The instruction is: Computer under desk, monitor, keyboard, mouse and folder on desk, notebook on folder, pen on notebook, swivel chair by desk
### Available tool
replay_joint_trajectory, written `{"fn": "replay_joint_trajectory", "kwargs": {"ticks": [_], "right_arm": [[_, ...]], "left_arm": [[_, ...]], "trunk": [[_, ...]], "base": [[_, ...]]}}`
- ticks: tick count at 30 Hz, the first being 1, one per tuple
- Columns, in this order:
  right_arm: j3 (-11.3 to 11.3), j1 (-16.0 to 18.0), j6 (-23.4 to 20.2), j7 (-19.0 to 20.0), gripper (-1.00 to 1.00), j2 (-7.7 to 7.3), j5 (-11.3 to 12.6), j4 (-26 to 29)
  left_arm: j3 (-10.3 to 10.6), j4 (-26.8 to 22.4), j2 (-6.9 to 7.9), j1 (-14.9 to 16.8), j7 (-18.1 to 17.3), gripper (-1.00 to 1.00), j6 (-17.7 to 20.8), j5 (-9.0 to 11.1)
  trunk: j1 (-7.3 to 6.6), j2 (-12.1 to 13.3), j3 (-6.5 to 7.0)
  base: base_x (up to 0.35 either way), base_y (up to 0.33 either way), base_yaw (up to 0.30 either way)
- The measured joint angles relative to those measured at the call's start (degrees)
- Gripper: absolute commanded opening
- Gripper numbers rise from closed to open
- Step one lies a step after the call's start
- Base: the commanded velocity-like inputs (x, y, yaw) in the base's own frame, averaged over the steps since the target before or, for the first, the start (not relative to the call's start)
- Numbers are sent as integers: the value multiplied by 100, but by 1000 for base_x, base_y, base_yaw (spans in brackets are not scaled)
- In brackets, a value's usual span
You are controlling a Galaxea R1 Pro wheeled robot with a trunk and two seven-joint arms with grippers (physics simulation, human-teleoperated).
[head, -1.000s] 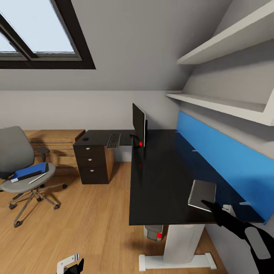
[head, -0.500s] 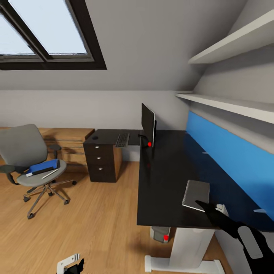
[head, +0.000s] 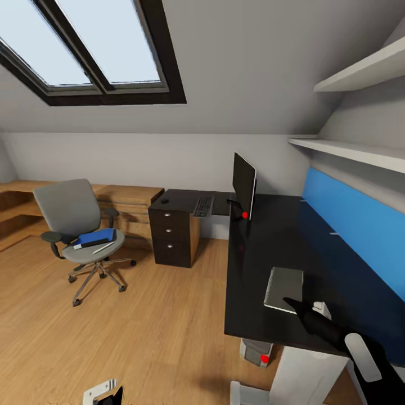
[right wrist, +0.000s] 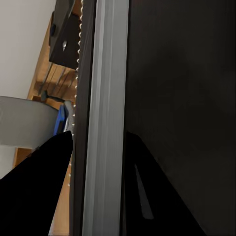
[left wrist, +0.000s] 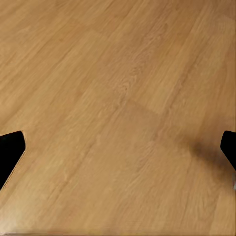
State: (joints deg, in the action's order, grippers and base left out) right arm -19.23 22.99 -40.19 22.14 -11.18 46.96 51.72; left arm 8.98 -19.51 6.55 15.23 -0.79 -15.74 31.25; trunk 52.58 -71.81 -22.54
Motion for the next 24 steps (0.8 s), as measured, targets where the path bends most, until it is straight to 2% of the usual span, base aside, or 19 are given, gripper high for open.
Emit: {"fn": "replay_joint_trajectory", "kwargs": {"ticks": [9, 24], "right_arm": [[23, -1, 13, 7, -100, 92, -16, -12], [24, -2, 389, 12, -100, 136, -44, -25]], "left_arm": [[-1, 6, -3, 1, 0, 100, -8, -3], [0, 11, -9, 2, 0, 100, -11, -4]], "trunk": [[0, 1, 0], [0, 1, 0]], "base": [[0, 252, 242], [0, 305, 28]]}}
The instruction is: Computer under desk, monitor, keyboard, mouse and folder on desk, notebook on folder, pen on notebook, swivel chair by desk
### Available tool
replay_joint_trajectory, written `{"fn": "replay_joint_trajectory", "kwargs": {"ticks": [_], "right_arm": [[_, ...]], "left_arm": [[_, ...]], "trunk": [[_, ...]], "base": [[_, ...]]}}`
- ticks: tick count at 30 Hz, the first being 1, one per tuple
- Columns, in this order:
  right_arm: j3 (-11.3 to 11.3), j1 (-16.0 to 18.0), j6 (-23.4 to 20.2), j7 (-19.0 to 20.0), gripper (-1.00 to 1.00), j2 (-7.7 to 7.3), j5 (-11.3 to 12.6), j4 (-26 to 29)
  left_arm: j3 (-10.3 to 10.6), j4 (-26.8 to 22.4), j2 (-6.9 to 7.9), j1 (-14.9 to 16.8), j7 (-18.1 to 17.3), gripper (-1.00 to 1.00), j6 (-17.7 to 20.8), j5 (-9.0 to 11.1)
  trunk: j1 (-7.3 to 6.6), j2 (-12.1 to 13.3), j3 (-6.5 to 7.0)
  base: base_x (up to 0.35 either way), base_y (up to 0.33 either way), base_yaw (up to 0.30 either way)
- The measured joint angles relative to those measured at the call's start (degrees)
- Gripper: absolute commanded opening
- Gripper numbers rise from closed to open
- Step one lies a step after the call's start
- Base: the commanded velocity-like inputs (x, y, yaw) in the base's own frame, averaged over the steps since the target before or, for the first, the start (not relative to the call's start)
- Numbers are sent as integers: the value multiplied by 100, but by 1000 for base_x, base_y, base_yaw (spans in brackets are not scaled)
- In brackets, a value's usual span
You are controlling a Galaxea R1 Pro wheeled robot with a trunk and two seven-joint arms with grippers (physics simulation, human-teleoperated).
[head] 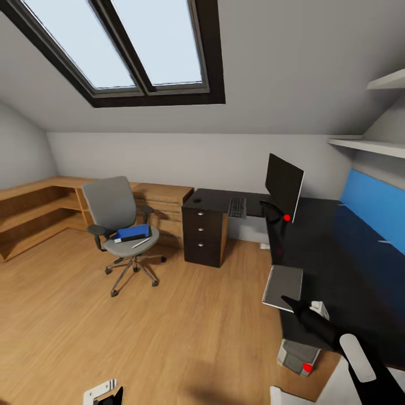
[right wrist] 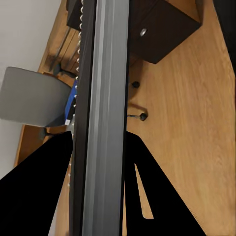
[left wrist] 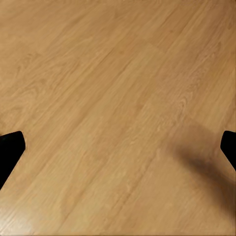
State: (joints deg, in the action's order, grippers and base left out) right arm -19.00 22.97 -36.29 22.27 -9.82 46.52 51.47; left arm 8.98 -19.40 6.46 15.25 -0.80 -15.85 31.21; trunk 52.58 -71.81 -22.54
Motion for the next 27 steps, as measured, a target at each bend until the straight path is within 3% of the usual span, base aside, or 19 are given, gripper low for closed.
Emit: {"fn": "replay_joint_trajectory", "kwargs": {"ticks": [6, 27], "right_arm": [[-7, 0, 7, 18, -100, 3, 17, 2], [-9, 0, 16, 28, -100, 4, 11, -8]], "left_arm": [[8, 1, 0, 0, 0, 100, 1, 0], [10, 10, -26, 0, -8, 100, 4, -9]], "trunk": [[0, 0, 0], [-1, -1, 0]], "base": [[24, 169, 1], [180, 247, 0]]}}
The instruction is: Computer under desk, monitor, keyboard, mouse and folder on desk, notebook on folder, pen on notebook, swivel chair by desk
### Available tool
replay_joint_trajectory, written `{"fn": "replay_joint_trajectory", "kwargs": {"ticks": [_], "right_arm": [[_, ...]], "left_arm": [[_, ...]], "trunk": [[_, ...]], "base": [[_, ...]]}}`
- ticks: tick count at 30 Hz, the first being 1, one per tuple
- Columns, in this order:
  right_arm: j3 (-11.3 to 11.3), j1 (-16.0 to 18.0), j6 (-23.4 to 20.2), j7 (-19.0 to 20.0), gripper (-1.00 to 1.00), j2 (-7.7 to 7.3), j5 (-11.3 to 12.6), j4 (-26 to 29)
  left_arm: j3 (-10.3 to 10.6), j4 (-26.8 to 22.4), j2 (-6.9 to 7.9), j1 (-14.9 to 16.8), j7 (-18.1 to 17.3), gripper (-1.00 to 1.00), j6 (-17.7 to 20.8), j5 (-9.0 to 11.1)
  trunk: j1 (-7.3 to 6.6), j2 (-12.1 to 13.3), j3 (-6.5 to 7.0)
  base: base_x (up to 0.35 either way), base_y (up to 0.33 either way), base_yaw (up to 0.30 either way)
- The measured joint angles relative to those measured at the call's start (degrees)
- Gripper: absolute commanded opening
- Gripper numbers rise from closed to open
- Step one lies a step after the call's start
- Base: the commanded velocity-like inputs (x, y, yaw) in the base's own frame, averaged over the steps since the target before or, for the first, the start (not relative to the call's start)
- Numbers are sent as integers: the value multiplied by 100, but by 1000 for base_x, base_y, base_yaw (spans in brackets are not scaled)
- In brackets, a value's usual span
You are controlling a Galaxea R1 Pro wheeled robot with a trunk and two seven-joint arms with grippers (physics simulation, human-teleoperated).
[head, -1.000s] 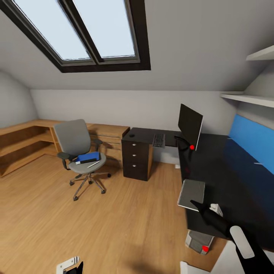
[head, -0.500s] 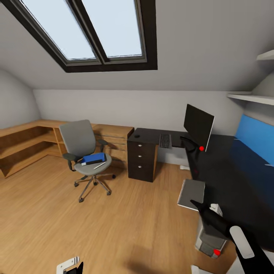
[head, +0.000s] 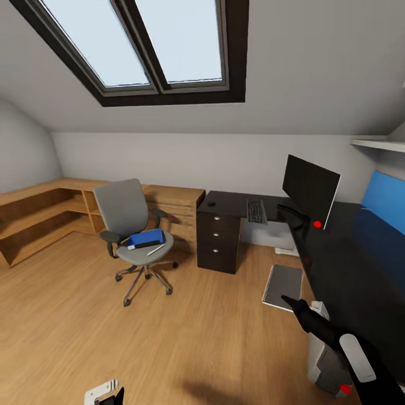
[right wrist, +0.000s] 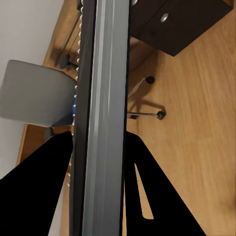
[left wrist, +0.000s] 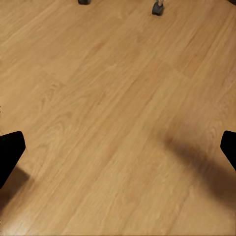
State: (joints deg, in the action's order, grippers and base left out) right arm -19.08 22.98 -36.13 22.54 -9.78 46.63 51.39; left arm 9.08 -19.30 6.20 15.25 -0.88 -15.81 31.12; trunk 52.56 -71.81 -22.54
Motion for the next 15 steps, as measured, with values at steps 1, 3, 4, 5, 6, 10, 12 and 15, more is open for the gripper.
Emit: {"fn": "replay_joint_trajectory", "kwargs": {"ticks": [1, 3, 4, 5, 6, 10, 12, 15], "right_arm": [[1, 0, -1, 1, -100, 0, 6, 1], [1, 0, -1, 3, -100, 0, 9, 1], [1, 0, -3, 3, -100, 0, 9, 2], [0, 0, -5, 5, -100, 0, 11, 2], [0, -1, -6, 7, -100, 0, 13, 3], [-1, -1, -9, 17, -100, 0, 16, 3], [-1, -1, -10, 20, -100, 0, 16, 3], [3, -1, -10, 22, -100, 0, 15, 3]], "left_arm": [[0, 0, 0, 0, 0, 100, 1, 0], [0, 0, 0, 0, 0, 100, 4, 0], [1, 1, -1, 0, 2, 100, 4, 0], [1, 1, -1, 1, 1, 100, 4, 0], [1, 1, -1, 1, 3, 100, 5, 0], [0, 2, -1, 1, 6, 100, 6, 0], [0, 2, -5, 1, 7, 100, 6, 0], [0, 9, -12, 1, 8, 100, 6, 0]], "trunk": [[0, 0, 0], [1, 0, 0], [1, 0, 1], [1, 0, 2], [1, 0, 3], [1, 0, 11], [2, 0, 15], [2, 0, 20]], "base": [[81, 80, 0], [47, 46, -54], [33, 33, -106], [27, 26, -133], [21, 21, -156], [10, 10, -211], [4, 4, -246], [14, 11, -140]]}}
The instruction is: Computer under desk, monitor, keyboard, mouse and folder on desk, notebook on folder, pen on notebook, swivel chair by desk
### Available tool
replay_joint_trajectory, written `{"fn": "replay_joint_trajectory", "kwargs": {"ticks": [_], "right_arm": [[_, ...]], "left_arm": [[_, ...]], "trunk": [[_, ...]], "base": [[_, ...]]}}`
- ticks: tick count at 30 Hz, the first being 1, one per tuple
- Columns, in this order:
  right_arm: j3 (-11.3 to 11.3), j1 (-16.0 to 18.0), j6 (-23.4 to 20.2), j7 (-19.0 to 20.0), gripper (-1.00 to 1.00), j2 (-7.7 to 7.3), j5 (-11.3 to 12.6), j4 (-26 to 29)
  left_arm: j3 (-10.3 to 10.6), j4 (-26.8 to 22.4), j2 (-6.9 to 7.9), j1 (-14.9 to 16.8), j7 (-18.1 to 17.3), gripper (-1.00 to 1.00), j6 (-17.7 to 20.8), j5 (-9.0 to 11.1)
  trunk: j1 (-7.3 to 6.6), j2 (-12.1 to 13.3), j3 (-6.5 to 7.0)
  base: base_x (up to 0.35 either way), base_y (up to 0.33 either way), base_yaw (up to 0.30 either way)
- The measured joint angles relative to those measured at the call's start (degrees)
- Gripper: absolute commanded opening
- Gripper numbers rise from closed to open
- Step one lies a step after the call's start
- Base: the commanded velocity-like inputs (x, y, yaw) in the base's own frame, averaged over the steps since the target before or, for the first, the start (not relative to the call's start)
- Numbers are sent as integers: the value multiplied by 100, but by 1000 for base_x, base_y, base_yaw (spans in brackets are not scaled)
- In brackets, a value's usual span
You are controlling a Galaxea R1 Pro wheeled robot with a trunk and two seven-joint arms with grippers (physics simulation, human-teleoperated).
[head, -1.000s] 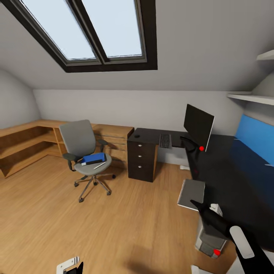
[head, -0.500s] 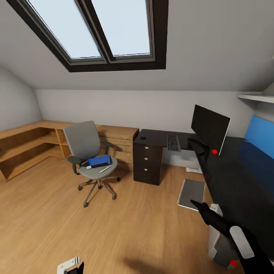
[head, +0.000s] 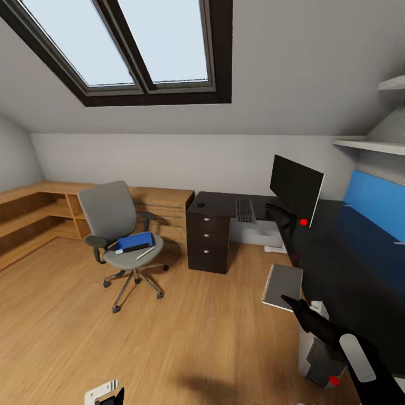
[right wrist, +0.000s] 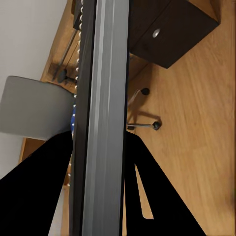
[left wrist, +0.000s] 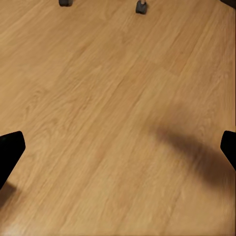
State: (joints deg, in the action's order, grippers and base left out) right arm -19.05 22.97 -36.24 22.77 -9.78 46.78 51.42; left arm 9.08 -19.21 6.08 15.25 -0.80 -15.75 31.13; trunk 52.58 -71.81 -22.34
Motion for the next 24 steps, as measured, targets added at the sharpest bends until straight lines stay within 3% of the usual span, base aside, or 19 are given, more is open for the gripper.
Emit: {"fn": "replay_joint_trajectory", "kwargs": {"ticks": [6, 8, 13, 24], "right_arm": [[15, 0, 6, 2, -100, 0, -22, -3], [58, 0, 19, 1, -100, -2, -116, -8], [139, 0, 118, 25, -100, -5, -629, -37], [155, 1, 169, 416, -100, -8, -941, -46]], "left_arm": [[-1, 0, -2, -1, 0, 100, -1, 0], [-1, 0, -4, -1, 0, 100, -1, 0], [-1, 0, -4, -1, 0, 100, -1, 0], [3, 26, -6, -1, 0, 100, -2, -9]], "trunk": [[-3, 0, 1], [-3, 0, 1], [-3, 0, 1], [-2, 0, 1]], "base": [[176, 143, -27], [255, 201, -6], [271, 213, -2], [255, 178, 0]]}}
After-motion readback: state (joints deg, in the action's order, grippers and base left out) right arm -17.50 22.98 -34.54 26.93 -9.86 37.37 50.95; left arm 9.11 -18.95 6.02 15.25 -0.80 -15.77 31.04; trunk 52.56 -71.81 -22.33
